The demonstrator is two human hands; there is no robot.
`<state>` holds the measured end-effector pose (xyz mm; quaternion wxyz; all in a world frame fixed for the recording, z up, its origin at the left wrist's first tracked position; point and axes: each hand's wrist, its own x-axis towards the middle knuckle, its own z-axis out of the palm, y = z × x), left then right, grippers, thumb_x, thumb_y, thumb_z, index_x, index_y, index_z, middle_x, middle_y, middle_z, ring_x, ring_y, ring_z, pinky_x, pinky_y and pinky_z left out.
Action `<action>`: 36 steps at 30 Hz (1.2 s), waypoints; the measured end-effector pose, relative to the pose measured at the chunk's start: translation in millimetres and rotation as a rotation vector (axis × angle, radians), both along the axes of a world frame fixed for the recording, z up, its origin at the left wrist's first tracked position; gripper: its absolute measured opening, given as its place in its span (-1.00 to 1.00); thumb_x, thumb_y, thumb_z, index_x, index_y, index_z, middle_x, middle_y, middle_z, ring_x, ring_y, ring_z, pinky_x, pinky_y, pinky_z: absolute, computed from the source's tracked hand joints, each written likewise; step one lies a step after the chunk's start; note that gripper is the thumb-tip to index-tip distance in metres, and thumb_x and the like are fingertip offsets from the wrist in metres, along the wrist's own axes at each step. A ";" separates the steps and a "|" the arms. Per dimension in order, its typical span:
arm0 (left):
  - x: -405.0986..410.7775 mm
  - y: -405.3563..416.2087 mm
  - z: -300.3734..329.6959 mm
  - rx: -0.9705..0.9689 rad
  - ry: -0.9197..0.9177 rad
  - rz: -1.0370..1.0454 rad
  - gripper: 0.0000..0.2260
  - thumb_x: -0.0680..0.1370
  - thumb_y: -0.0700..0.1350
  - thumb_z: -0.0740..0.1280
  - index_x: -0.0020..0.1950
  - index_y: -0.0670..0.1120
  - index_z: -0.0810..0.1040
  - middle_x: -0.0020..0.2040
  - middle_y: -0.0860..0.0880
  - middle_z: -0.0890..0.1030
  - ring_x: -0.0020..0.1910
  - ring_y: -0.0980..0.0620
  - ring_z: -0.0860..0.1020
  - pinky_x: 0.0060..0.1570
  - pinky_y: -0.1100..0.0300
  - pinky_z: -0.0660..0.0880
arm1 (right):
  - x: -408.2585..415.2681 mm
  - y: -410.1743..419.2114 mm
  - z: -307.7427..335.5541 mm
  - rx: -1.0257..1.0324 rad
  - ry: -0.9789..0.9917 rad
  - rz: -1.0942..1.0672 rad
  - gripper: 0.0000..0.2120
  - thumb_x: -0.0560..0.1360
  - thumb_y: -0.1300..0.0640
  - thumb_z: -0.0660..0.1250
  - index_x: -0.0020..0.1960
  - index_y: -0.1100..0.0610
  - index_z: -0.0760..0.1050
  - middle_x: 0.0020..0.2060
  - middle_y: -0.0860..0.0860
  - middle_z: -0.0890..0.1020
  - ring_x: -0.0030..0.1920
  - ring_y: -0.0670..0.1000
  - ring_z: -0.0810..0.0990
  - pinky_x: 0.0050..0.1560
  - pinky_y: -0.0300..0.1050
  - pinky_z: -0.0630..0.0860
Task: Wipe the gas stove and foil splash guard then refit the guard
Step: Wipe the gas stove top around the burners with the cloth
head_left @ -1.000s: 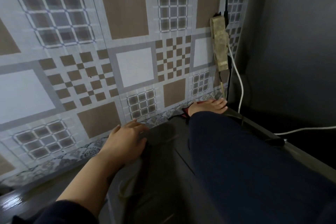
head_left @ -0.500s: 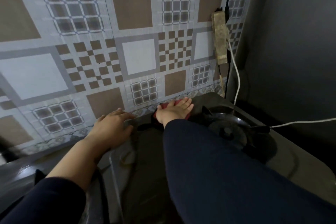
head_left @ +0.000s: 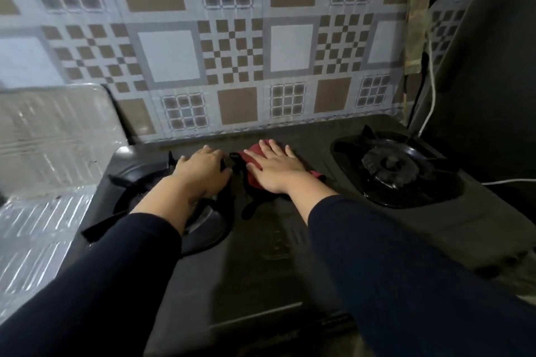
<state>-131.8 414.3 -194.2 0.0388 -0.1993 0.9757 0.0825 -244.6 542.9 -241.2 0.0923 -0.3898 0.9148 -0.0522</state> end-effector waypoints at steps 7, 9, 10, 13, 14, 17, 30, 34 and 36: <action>30.0 8.1 -12.9 0.036 0.053 0.025 -0.47 0.62 0.14 0.03 0.55 -0.05 0.10 0.58 0.01 0.09 0.57 0.02 -0.02 0.47 -0.19 -0.05 | 52.5 23.9 -7.1 0.000 0.038 0.018 -0.48 0.59 -0.22 -0.18 0.53 -0.19 -0.13 0.56 -0.01 -0.19 0.54 0.03 -0.26 0.51 0.12 -0.26; 33.3 8.7 -17.1 0.041 0.051 0.027 -0.44 0.62 0.15 0.01 0.56 -0.06 0.03 0.59 0.01 0.01 0.57 0.03 -0.06 0.48 -0.19 -0.09 | 66.9 31.7 -7.4 0.002 0.041 0.005 -0.47 0.58 -0.24 -0.17 0.53 -0.19 -0.14 0.56 -0.01 -0.19 0.54 0.03 -0.28 0.51 0.12 -0.27; 34.6 9.8 -18.9 0.040 0.043 0.022 -0.43 0.63 0.16 -0.01 0.57 -0.06 -0.01 0.60 0.02 -0.03 0.57 0.04 -0.08 0.49 -0.19 -0.11 | 73.5 35.9 -7.3 0.003 0.043 -0.002 -0.46 0.58 -0.25 -0.17 0.53 -0.19 -0.15 0.56 0.00 -0.20 0.54 0.03 -0.28 0.51 0.12 -0.27; 37.3 13.9 -24.3 0.038 0.021 0.008 -0.44 0.64 0.15 -0.08 0.57 -0.07 -0.10 0.59 0.02 -0.15 0.56 0.05 -0.16 0.47 -0.25 -0.20 | 92.7 50.7 -6.6 -0.004 0.053 -0.022 -0.43 0.57 -0.26 -0.15 0.53 -0.16 -0.15 0.55 0.01 -0.24 0.53 0.02 -0.30 0.51 0.12 -0.28; 38.1 15.0 -25.5 0.040 0.022 0.007 -0.44 0.64 0.14 -0.10 0.57 -0.07 -0.12 0.59 0.02 -0.17 0.56 0.05 -0.18 0.46 -0.26 -0.21 | 97.7 56.6 -6.7 -0.019 0.056 -0.018 -0.43 0.57 -0.26 -0.14 0.53 -0.15 -0.14 0.55 0.01 -0.25 0.53 0.02 -0.29 0.51 0.11 -0.28; 38.9 15.3 -25.7 0.044 0.018 0.003 -0.44 0.64 0.14 -0.13 0.57 -0.08 -0.14 0.59 0.02 -0.20 0.56 0.04 -0.21 0.46 -0.28 -0.22 | 100.2 75.2 -7.0 -0.064 0.077 0.013 -0.43 0.58 -0.26 -0.11 0.54 -0.14 -0.09 0.56 -0.04 -0.17 0.54 -0.02 -0.22 0.51 0.09 -0.27; 31.0 -6.3 -20.5 -0.093 0.073 -0.037 -0.45 0.61 0.21 -0.11 0.56 0.00 0.06 0.59 0.02 0.01 0.57 0.05 -0.12 0.46 -0.21 -0.24 | 38.6 5.8 -2.5 0.050 0.075 -0.244 -0.37 0.58 -0.24 -0.16 0.56 0.02 -0.15 0.55 0.16 -0.16 0.53 0.14 -0.28 0.47 0.17 -0.36; 24.2 -29.4 -18.4 -0.086 0.076 0.040 -0.43 0.61 0.22 -0.13 0.56 -0.01 0.04 0.60 0.04 -0.11 0.56 0.06 -0.22 0.45 -0.26 -0.28 | 17.6 4.8 -4.4 0.009 0.005 -0.224 -0.36 0.57 -0.27 -0.15 0.55 -0.02 -0.18 0.55 0.11 -0.22 0.54 0.08 -0.28 0.50 0.14 -0.29; 22.7 -39.1 -19.9 -0.078 0.066 0.082 -0.43 0.61 0.22 -0.14 0.56 -0.02 0.02 0.59 0.03 -0.17 0.55 0.06 -0.26 0.44 -0.27 -0.28 | 3.5 -0.1 -3.5 0.019 0.007 -0.222 -0.35 0.56 -0.28 -0.16 0.55 -0.03 -0.17 0.55 0.11 -0.22 0.54 0.08 -0.28 0.50 0.14 -0.29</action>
